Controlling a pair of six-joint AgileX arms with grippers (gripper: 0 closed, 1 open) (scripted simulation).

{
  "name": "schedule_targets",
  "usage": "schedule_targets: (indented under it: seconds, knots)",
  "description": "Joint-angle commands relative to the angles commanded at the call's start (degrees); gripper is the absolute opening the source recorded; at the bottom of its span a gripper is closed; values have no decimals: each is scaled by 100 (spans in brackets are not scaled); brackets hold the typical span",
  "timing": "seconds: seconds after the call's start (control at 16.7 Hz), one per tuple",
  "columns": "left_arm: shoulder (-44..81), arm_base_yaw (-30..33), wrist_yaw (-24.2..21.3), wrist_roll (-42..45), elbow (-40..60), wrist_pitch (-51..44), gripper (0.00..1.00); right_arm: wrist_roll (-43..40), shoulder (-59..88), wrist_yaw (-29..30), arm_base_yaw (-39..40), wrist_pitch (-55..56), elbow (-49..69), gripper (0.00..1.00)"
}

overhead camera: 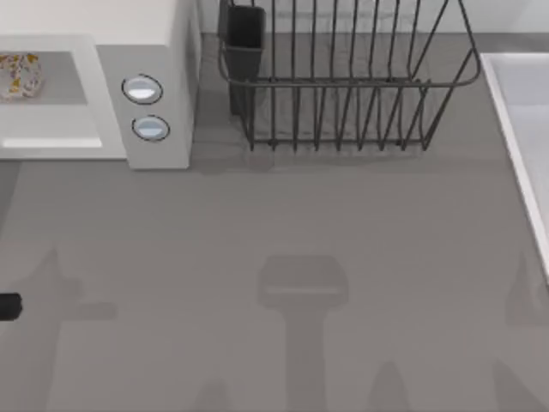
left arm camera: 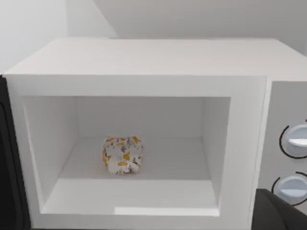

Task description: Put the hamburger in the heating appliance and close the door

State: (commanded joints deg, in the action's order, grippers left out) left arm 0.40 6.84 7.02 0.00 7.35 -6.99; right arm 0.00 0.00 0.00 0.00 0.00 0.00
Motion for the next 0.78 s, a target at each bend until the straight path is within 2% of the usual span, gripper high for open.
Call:
schedule_targets:
  seconds: [0.24, 0.42, 0.6, 0.78]
  knots:
    - [25, 17, 16, 6, 26, 13, 0, 0, 0, 0, 0, 0, 0, 100]
    - [389, -282, -202, 254, 383, -156, 0, 0, 0, 0, 0, 0, 0, 100]
    - [1301, -985, -669, 813, 1202, -547, 0, 0, 0, 0, 0, 0, 0, 100]
    - [2747, -1949, -1296, 1575, 2270, -1100, 0, 0, 0, 0, 0, 0, 0, 100]
